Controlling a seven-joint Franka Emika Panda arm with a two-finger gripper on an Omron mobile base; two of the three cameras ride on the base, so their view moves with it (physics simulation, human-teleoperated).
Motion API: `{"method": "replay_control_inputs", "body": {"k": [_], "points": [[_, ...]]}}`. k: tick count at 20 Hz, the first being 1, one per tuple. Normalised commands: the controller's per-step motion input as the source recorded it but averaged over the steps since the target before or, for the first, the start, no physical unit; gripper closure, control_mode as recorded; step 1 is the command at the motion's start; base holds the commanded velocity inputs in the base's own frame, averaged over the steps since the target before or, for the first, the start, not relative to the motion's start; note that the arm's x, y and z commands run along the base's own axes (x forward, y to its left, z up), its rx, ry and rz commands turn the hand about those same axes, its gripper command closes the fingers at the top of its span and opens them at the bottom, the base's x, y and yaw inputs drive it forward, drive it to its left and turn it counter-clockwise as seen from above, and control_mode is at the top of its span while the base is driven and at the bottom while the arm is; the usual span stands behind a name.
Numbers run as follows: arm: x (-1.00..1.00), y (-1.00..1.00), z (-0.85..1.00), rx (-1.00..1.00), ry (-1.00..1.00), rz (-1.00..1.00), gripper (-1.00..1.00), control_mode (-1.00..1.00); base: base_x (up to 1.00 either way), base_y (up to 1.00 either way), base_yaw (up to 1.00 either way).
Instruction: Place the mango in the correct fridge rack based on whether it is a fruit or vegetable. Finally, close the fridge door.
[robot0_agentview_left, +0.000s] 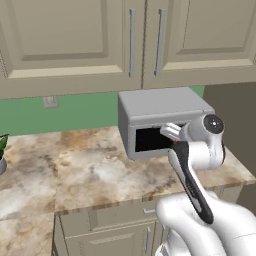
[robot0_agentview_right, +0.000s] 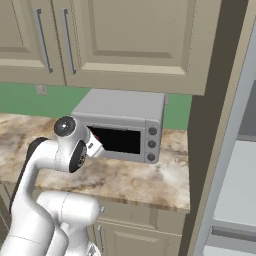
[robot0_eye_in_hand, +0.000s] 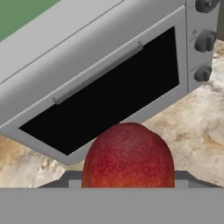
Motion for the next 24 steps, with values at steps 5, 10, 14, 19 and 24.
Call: {"method": "replay_control_inputs", "body": {"k": [5, 10, 14, 19, 24], "points": [[0.00, -0.03, 0.01, -0.14, 0.02, 0.00, 1.00, -1.00, 0.00, 0.00, 0.00], [-0.06, 0.00, 0.00, -0.01, -0.01, 0.00, 1.00, -1.00, 0.00, 0.00, 0.00], [0.00, 0.00, 0.00, 0.00, 0.00, 0.00, 1.00, -1.00, 0.00, 0.00, 0.00], [0.00, 0.00, 0.00, 0.00, 0.00, 0.00, 1.00, 1.00, -0.47, -0.06, -0.03], [0.00, 0.00, 0.00, 0.00, 0.00, 0.00, 1.00, 1.00, -1.00, -0.38, -0.20]]}}
